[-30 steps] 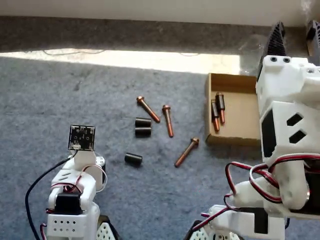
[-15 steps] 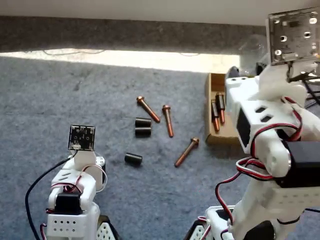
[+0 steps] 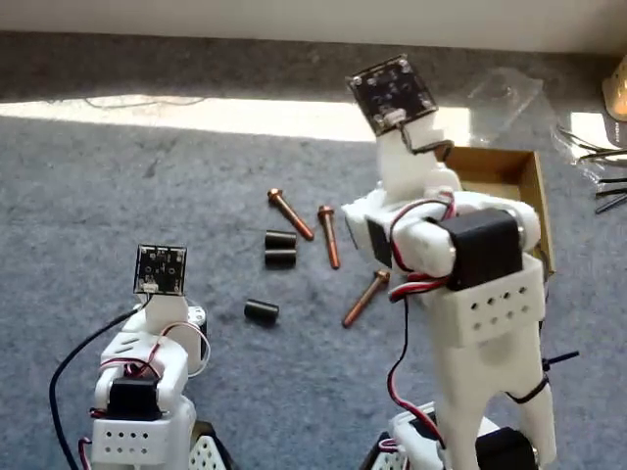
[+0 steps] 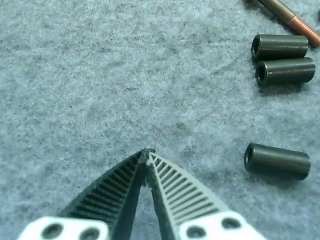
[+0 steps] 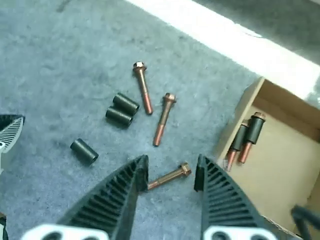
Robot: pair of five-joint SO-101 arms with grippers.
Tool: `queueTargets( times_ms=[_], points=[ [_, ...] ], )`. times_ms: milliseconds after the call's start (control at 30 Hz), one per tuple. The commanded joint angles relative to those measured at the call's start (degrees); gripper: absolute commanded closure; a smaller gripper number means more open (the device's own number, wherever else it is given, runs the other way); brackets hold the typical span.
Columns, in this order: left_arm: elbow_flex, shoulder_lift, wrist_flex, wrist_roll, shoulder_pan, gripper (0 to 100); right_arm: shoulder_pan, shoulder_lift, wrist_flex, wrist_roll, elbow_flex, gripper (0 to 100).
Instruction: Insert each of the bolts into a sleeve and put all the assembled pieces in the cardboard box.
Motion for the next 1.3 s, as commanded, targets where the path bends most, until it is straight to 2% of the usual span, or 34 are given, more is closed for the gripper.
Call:
queueTargets(
  times_ms=[0, 367, 767, 967, 1267],
  points=[
    [1.3, -0.1, -0.1, -0.4, -0.5, 99, -4.5, -1.2, -6.4, 0.4, 7.2, 85.8],
    [1.3, -0.1, -0.2, -0.4, -0.6, 99, -13.3, -1.3, -20.7, 0.4, 27.4, 85.8],
    [1.3, -0.1, -0.2, -0.4, -0.6, 99, -16.3, -2.2, -20.2, 0.3, 31.3, 85.8],
    [1.3, -0.1, -0.2, -0.4, -0.6, 99, -16.0, -13.1, -18.5, 0.3, 32.5, 85.8],
    [1.3, -0.1, -0.2, -0.4, -0.6, 99, -15.9, -30.6, -18.6, 0.3, 42.2, 85.8]
  ],
)
